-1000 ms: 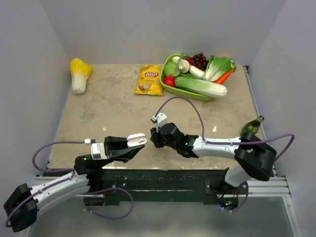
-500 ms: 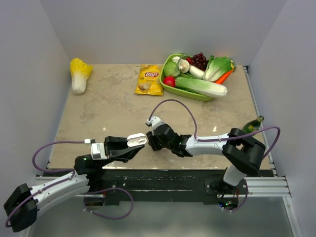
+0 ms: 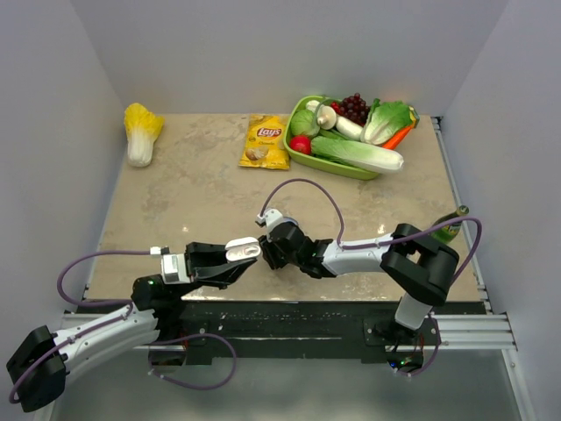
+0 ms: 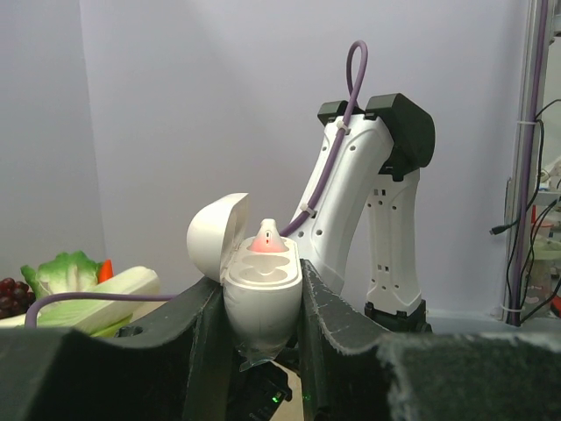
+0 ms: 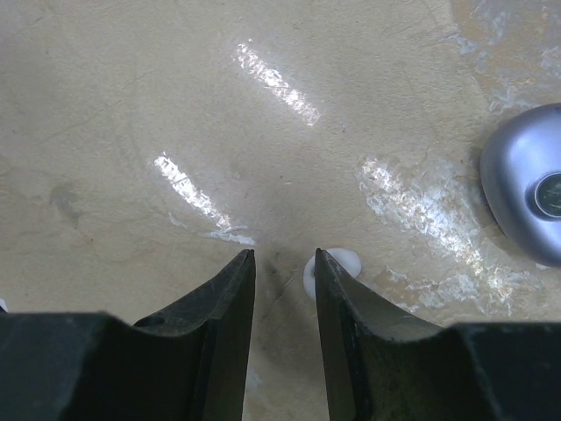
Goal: Insert the wireless bluetooth earbuds into the charging case
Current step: Pick up the earbud from the center of the board.
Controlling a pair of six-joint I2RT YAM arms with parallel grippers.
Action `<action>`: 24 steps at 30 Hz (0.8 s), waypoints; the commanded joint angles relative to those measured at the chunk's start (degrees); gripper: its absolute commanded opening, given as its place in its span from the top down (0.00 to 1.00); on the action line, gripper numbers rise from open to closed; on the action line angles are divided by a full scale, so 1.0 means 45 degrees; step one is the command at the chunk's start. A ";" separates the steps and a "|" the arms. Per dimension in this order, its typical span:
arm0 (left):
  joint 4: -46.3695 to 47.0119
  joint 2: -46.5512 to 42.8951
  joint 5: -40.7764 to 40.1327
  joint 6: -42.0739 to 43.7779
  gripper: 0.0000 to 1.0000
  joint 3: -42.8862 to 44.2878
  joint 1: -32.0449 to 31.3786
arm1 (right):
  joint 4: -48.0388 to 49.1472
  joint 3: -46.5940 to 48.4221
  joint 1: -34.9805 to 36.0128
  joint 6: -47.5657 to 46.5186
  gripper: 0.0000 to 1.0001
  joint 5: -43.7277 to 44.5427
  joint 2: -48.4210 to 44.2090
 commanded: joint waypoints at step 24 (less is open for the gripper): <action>0.1750 0.0247 -0.0101 -0.0050 1.00 -0.3368 -0.0037 | -0.0426 -0.0496 0.0015 0.0336 0.66 0.2015 -0.0776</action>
